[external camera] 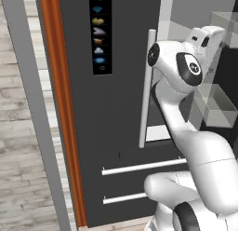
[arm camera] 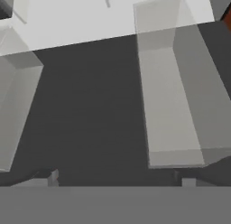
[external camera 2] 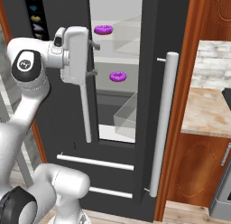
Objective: Take the donuts from the fridge and place them on the empty tray on the dining counter.
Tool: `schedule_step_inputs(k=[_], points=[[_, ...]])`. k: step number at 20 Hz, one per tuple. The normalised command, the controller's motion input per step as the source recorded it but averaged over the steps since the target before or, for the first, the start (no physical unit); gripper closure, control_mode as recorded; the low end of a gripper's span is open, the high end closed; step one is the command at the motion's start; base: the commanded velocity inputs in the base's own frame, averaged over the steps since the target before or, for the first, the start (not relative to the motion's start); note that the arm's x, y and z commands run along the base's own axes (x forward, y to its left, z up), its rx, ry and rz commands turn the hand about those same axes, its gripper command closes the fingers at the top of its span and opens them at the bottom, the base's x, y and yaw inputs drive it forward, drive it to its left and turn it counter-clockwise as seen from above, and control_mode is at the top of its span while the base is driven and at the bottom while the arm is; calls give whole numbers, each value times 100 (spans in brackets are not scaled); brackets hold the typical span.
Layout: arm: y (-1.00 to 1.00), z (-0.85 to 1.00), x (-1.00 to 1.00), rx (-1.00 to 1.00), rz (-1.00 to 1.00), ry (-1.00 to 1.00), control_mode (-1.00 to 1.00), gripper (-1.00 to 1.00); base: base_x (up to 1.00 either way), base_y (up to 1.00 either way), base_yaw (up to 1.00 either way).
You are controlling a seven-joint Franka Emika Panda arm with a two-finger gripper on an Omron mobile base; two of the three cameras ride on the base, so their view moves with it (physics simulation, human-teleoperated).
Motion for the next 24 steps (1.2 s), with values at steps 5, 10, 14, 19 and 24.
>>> schedule_step_inputs(k=[5,10,14,19,24], points=[[-87,0,21,0,-4,4,-100,-100,0,0,0],[-100,-3,-5,0,-12,1,-100,-100,0,0,0],[-99,-12,-13,0,-9,0,-100,-100,0,0,0],[-6,-1,-6,1,0,-3,-100,-100,0,0,0],[72,1,-60,26,-1,-37,-100,-100,0,0,0]])
